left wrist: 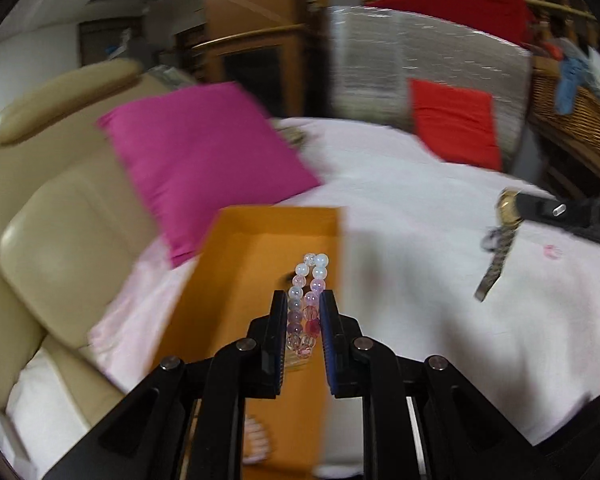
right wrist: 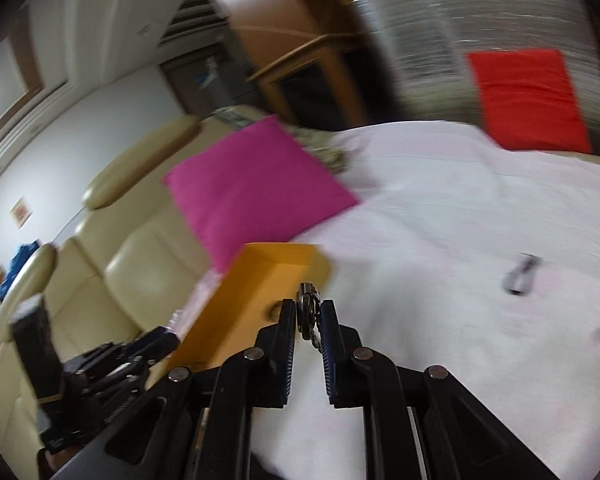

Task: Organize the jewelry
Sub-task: 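Lift the bead bracelet with left tool while right tool carries the watch over the box, then open both tools over the orange box and pull them back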

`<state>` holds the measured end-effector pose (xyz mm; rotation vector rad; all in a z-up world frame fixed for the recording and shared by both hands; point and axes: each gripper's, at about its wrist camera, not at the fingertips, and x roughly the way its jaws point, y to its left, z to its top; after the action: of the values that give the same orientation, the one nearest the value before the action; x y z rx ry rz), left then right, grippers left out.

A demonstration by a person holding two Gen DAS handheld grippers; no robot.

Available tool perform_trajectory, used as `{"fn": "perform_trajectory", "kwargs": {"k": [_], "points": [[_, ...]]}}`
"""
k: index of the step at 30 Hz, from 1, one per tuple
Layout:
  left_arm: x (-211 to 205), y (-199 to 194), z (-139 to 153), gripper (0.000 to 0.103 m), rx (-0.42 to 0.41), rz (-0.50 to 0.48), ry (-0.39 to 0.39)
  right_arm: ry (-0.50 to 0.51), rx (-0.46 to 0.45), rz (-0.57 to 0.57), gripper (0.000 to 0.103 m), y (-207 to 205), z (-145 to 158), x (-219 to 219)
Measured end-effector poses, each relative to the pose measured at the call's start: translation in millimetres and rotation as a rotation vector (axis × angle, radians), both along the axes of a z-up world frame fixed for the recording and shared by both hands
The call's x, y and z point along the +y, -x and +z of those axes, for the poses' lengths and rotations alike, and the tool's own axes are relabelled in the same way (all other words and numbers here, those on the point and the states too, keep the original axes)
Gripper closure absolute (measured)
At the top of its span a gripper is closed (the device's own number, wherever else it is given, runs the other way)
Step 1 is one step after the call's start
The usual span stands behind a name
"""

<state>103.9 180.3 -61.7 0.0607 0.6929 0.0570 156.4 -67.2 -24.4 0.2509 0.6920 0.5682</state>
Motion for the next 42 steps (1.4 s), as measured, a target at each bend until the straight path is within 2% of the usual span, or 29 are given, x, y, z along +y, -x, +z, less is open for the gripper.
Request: {"fn": "perform_trajectory", "kwargs": {"k": [3,6,11,17,21,22,24,25,26,29,34,37,42], "points": [[40.0,-7.3,-20.0,0.086,0.06,0.044,0.014,0.014,0.001,0.069,0.089,-6.3,2.0,49.3],[68.5,-19.9,-49.0,0.086,0.131,0.073,0.048,0.02,0.036,0.124,0.089,-17.9,-8.2,94.6],[86.5,-41.4,-94.8,0.086,0.225,0.072,0.096,0.063,0.122,0.179,0.089,-41.2,-40.4,151.3],[95.5,-74.1,-131.9,0.086,0.323,0.084,0.116,0.14,0.233,0.187,0.089,-78.4,-87.8,190.3],[96.1,-88.7,-142.4,0.086,0.375,0.104,0.117,0.159,0.316,0.17,0.087,-104.1,-115.3,200.8],[96.1,-90.5,-144.0,0.083,0.382,0.105,0.121,0.151,0.333,0.163,0.086,-107.9,-120.1,200.9],[96.3,-90.4,-144.5,0.07,0.382,0.11,0.113,0.126,0.368,0.135,0.086,-115.5,-125.7,197.0],[95.6,-89.0,-143.8,0.056,0.376,0.122,0.098,0.097,0.389,0.124,0.081,-119.8,-127.7,192.1],[95.8,-86.6,-141.6,0.05,0.365,0.129,0.088,0.065,0.4,0.11,0.07,-122.6,-128.4,185.5],[93.3,-78.5,-130.6,0.05,0.329,0.135,0.07,0.007,0.353,0.085,0.058,-117.5,-119.1,164.3],[72.8,-70.4,-107.0,0.05,0.289,0.123,0.035,-0.057,0.286,0.061,0.056,-104.6,-96.3,115.2],[45.4,-68.4,-84.1,0.049,0.242,0.081,0.018,-0.083,0.25,0.019,0.055,-94.0,-84.1,73.2],[-15.5,-69.3,-50.1,0.045,0.166,0.002,0.014,-0.105,0.242,-0.079,0.048,-75.3,-76.8,-16.0]]}}
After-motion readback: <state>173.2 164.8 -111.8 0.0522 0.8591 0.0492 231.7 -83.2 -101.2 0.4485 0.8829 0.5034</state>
